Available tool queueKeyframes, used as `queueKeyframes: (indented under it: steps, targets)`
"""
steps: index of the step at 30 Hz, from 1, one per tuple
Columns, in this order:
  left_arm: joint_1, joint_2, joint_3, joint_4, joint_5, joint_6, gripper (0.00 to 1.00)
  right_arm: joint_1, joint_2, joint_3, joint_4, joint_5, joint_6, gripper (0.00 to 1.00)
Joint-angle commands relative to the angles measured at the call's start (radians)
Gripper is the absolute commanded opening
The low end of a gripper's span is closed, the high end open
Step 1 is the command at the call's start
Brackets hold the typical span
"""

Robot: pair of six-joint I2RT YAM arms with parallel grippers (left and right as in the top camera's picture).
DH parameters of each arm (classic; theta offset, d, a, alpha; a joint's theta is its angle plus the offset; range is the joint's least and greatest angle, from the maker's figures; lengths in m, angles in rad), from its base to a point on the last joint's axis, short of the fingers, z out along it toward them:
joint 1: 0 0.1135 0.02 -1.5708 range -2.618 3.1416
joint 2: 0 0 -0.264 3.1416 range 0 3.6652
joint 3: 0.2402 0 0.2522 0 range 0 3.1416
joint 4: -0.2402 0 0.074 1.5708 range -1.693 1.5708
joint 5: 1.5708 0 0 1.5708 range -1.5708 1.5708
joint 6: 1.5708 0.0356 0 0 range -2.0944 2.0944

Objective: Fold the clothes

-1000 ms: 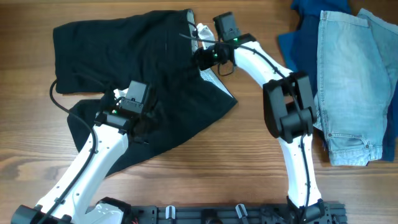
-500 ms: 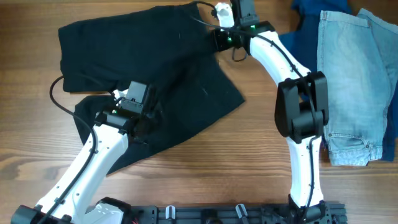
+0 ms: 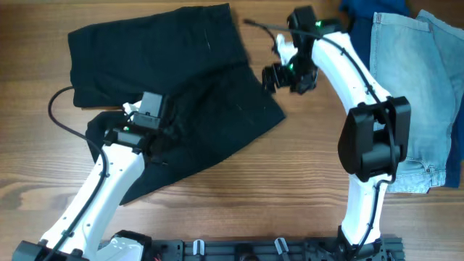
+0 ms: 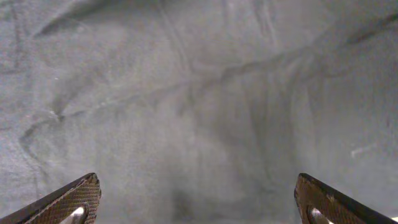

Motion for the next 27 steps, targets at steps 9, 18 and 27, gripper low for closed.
queueKeyframes:
  steps: [9,18,27]
  targets:
    - [0.034,0.002,0.006,0.032,-0.024,-0.009,1.0,0.006,0.009,-0.217,0.095,-0.105,-0.019,0.35]
    - [0.034,0.002,0.006,0.033,-0.023,-0.009,1.0,-0.094,-0.04,-0.216,0.03,0.078,0.173,0.04]
    - [0.034,0.002,0.006,0.04,-0.023,-0.01,1.0,-0.311,-0.04,-0.217,-0.037,0.071,0.089,0.04]
